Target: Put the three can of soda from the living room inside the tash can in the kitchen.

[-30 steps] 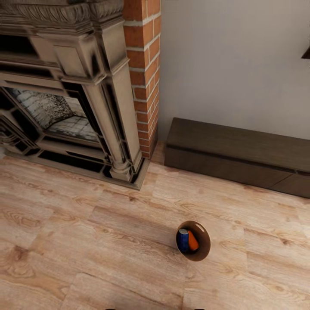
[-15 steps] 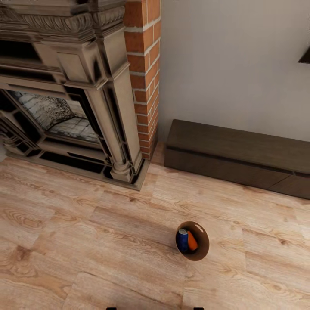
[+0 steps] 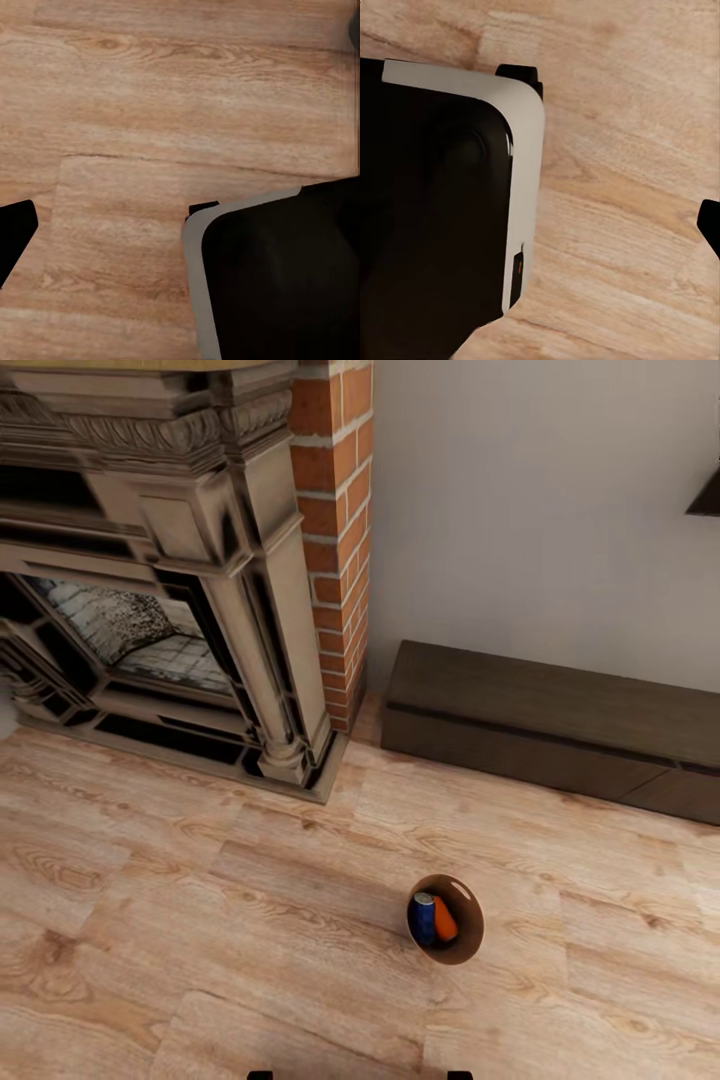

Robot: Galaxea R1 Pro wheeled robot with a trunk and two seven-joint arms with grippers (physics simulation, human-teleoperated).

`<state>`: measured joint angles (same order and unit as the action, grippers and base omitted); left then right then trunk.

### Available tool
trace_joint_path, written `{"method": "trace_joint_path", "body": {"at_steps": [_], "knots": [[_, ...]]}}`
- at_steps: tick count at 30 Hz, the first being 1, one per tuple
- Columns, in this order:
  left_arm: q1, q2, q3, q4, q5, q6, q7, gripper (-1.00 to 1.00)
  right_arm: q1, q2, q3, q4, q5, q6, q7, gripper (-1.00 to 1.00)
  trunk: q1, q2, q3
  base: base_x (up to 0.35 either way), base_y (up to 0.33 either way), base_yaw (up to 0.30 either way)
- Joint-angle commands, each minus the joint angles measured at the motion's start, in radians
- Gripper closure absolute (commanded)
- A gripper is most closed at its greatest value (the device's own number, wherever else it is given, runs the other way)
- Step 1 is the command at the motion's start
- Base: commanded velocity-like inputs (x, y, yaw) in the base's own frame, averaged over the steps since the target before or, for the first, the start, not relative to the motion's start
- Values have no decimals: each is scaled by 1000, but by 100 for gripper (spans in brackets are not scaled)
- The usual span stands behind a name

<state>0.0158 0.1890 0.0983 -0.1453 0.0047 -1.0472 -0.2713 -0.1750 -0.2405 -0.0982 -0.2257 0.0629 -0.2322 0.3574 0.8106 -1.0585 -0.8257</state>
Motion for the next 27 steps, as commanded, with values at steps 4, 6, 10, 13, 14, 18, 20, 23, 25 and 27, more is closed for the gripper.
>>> {"method": "trace_joint_path", "body": {"at_steps": [4, 6, 10, 13, 14, 18, 20, 23, 25, 27], "knots": [[7, 0, -1, -1, -19, 0, 3, -100, 0, 1, 0, 9, 0, -14, 0, -100, -15, 28, 13, 0, 0, 0], [7, 0, -1, 0, -21, 0, 3, -100, 0, 1, 0, 16, 0, -24, 0, -100, -23, 42, 19, 0, 0, 0], [8, 0, -1, 3, -27, 0, 5, -100, 0, 1, 0, 29, 0, -45, 0, -100, -38, 70, 31, 0, 0, 0], [9, 0, 0, 28, -30, 0, 6, -100, 0, 1, 0, 32, -1, -50, 0, -100, -50, 91, 41, 0, 0, 0], [9, 0, 1, 44, -30, 0, 7, -100, 0, 1, -1, 32, -1, -51, 0, -100, -54, 98, 44, 0, 0, 0], [9, -1, 2, 118, -29, 0, 8, -100, 0, 2, -1, 34, -1, -52, 0, -100, -69, 126, 57, 0, 0, 0], [9, -2, 3, 133, -29, 2, 8, -100, 0, 3, -1, 34, -1, -53, 0, -100, -77, 140, 63, 0, 0, 0], [9, -2, 3, 143, -29, 24, 8, -100, 0, 3, -1, 34, -2, -53, 0, -100, -88, 161, 72, 0, 0, 0], [9, -1, 6, 147, -29, 47, 8, -100, 0, 3, -1, 34, -2, -53, 0, -100, -96, 175, 78, 0, 0, 0], [9, -1, 9, 148, -28, 67, 9, -100, 0, 4, -1, 38, -2, -54, 0, -100, -104, 189, 85, 0, 0, 0]]}}
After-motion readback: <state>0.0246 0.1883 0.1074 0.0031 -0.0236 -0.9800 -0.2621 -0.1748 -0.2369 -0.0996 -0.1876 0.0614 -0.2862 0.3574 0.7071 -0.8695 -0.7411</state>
